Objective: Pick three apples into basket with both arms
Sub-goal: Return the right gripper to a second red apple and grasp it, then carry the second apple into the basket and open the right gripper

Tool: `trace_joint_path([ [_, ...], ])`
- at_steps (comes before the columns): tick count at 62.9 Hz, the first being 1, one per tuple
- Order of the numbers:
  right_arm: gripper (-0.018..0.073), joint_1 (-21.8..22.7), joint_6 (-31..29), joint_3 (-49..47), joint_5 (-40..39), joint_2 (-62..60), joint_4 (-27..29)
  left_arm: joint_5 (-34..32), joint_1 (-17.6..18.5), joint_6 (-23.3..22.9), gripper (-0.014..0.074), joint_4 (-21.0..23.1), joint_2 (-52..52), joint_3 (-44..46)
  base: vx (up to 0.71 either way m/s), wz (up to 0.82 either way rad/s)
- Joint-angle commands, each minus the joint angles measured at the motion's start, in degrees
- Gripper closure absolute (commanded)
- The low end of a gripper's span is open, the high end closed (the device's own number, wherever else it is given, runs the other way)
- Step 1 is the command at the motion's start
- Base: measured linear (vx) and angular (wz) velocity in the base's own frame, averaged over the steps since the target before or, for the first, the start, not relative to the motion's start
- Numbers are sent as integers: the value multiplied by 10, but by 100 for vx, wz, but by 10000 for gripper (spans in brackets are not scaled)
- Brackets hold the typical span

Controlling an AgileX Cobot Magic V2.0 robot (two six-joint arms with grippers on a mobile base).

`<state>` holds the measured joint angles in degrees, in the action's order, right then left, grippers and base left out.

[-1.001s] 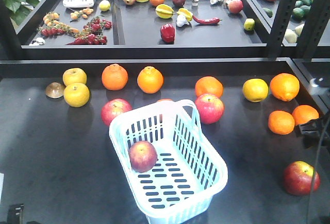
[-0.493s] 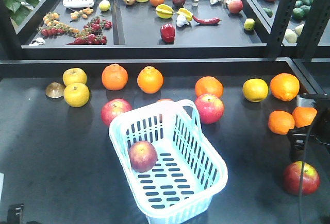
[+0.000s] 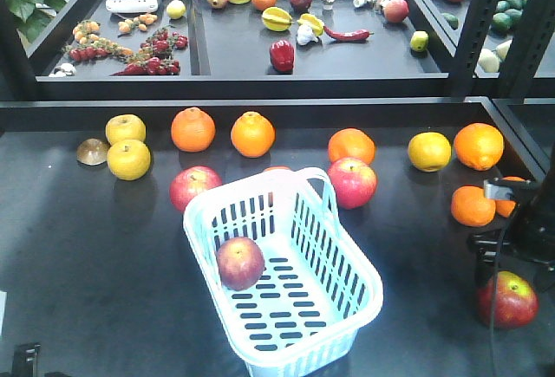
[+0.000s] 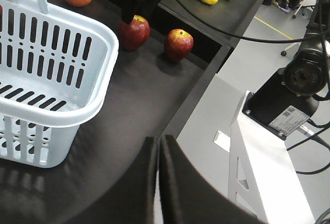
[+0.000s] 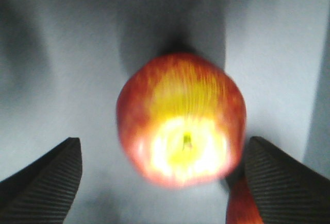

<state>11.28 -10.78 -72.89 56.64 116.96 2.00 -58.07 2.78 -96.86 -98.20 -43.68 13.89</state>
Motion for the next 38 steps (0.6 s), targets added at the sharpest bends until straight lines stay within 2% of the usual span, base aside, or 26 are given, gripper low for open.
trace_joint_path([
  [1,-40,2,-1,-15,-11,-14,0,-5,2,0,602,40,1,12,0,0],
  [22,-10,2,-6,-15,-12,22,-3,-5,2,0,602,40,1,12,0,0],
  [29,60,2,-6,-15,-11,22,-3,-5,2,0,602,40,1,12,0,0],
  [38,245,2,-12,-15,-4,13,7,-2,2,0,602,40,1,12,0,0],
])
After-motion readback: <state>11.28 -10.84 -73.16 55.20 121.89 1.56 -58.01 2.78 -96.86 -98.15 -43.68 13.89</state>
